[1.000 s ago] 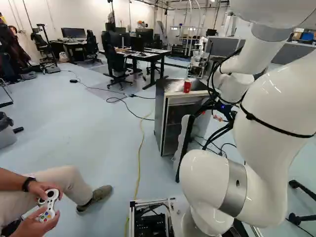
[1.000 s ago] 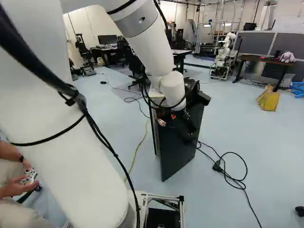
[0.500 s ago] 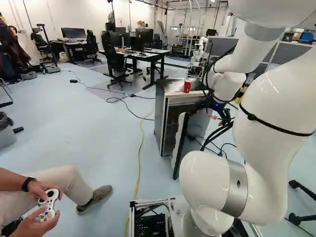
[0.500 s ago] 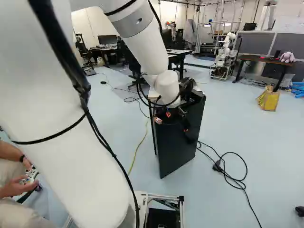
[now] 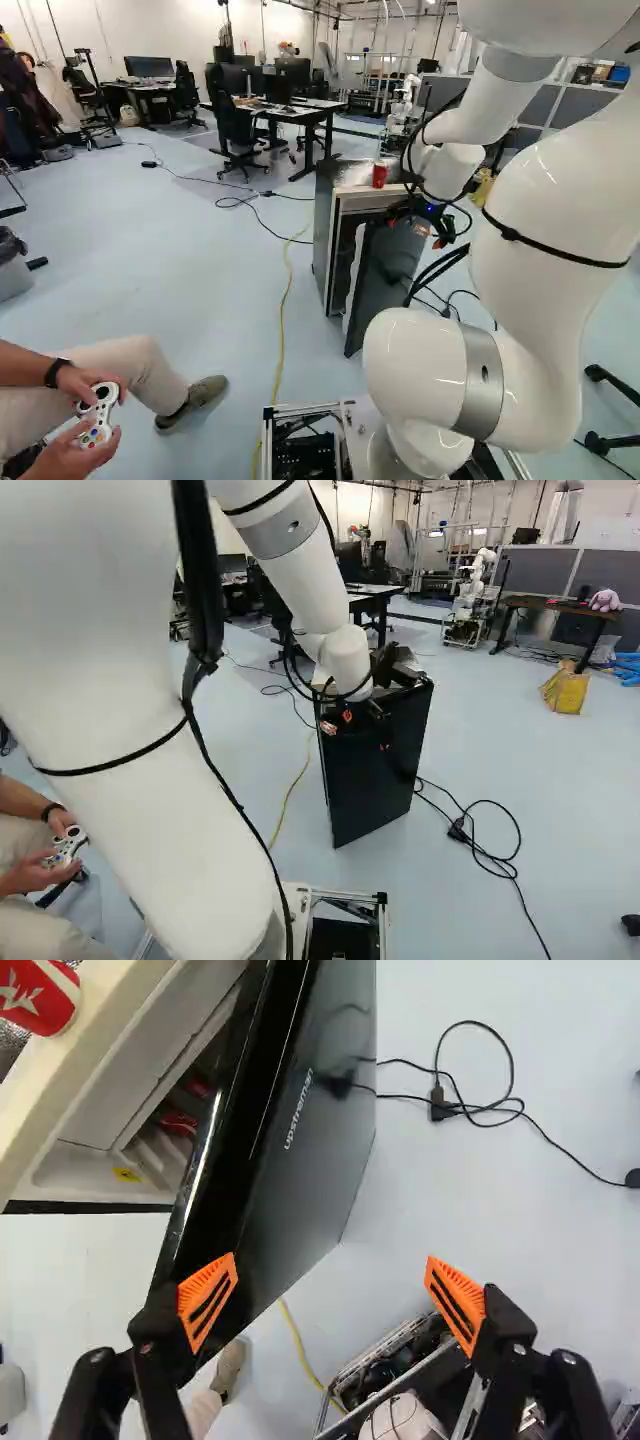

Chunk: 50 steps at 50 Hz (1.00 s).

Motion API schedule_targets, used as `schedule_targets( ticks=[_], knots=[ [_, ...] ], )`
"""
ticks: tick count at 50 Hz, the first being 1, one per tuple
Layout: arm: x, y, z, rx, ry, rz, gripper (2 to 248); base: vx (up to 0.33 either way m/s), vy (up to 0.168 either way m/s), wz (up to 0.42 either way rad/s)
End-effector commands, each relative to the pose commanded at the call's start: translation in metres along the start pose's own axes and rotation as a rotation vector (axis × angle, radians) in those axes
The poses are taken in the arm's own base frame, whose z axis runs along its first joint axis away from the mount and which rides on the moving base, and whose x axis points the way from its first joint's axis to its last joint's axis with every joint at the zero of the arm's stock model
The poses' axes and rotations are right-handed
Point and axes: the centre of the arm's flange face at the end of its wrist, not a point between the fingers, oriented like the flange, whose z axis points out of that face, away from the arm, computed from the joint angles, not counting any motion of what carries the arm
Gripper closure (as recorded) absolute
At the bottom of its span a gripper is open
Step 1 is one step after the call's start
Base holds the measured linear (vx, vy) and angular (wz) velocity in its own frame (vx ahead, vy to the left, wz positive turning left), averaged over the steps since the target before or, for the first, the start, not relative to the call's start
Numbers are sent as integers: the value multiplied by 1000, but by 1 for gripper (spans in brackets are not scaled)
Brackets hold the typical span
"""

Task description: Grab a drink from the fridge

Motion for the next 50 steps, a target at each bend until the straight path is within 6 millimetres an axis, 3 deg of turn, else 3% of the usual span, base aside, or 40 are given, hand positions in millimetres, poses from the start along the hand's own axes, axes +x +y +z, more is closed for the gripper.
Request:
schedule_targets(
  ticks=[50],
  knots=[
    [17,-47,16,36,-5,-78,3,0,0,0]
  ],
)
